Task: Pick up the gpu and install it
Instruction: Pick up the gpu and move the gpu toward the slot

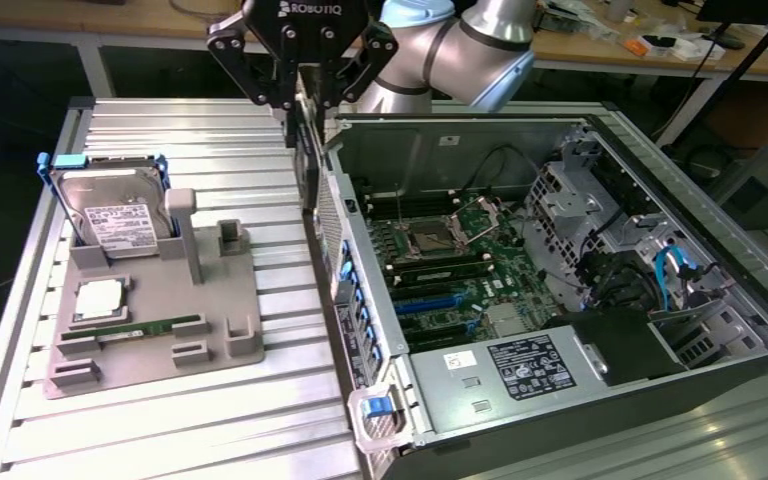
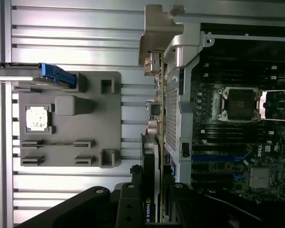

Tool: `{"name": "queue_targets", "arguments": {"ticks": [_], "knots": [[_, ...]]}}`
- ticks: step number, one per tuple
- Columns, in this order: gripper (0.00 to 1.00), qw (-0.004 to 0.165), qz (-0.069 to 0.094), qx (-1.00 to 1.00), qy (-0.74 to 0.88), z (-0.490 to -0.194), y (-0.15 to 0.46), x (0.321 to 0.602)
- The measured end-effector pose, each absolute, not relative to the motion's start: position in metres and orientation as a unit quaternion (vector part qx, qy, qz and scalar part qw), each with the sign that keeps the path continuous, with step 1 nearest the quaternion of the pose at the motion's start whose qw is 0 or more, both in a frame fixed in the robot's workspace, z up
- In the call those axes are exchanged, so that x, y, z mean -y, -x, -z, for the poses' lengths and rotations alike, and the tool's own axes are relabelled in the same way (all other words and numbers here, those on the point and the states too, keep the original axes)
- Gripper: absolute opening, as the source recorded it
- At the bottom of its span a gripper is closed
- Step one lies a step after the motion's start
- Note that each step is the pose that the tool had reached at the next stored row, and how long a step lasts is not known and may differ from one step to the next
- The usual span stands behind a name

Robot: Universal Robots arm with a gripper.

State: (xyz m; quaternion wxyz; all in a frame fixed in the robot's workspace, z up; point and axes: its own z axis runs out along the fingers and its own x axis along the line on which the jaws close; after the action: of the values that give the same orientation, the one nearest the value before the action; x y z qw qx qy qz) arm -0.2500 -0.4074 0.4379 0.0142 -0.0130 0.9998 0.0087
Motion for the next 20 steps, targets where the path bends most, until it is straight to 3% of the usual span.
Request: {"name": "queue_targets", "arguments": {"ticks": [20], "knots": [[0.27,0.014,-0.009,-1.0,0.013,-0.437,0.205,0.407]]}}
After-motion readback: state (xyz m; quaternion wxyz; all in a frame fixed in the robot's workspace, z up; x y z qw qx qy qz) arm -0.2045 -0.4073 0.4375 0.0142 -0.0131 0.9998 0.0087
